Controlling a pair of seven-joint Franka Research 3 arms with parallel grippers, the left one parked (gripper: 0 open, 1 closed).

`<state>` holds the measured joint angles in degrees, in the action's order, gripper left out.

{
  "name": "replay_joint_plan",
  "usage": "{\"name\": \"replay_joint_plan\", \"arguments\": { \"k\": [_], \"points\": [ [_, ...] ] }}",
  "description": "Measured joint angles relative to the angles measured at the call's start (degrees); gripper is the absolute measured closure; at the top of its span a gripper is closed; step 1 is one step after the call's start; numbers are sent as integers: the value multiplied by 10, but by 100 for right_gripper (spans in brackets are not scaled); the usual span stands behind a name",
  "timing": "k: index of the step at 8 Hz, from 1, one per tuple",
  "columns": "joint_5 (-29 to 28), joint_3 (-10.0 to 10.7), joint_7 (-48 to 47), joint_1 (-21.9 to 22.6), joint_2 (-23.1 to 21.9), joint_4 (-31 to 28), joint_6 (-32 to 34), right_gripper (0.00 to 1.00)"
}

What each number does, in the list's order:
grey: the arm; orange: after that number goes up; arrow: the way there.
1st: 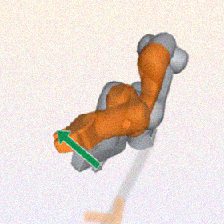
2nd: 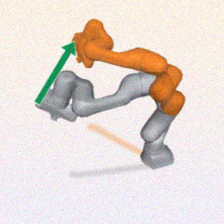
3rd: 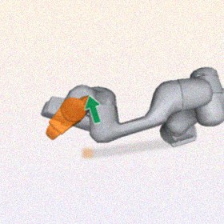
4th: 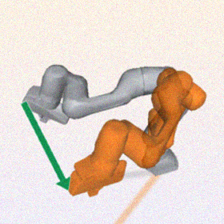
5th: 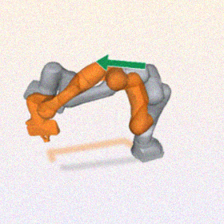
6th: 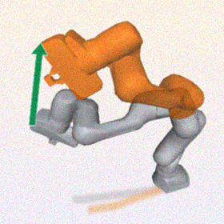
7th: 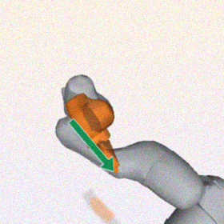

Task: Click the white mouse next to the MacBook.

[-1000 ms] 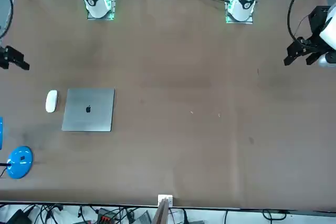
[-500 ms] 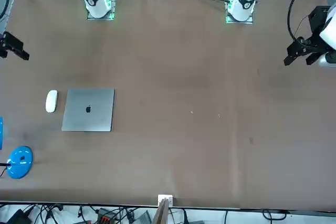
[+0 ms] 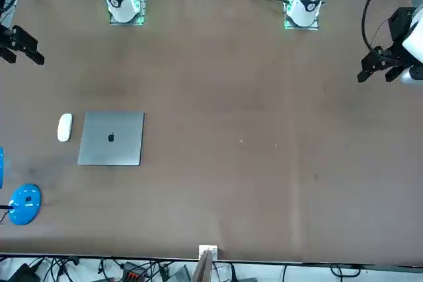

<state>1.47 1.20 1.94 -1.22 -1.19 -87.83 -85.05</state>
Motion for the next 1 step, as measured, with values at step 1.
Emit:
{"name": "replay_joint_plan", "arguments": {
  "k": [1],
  "points": [
    [0, 0, 0, 0, 0, 0, 0, 0]
  ]
}}
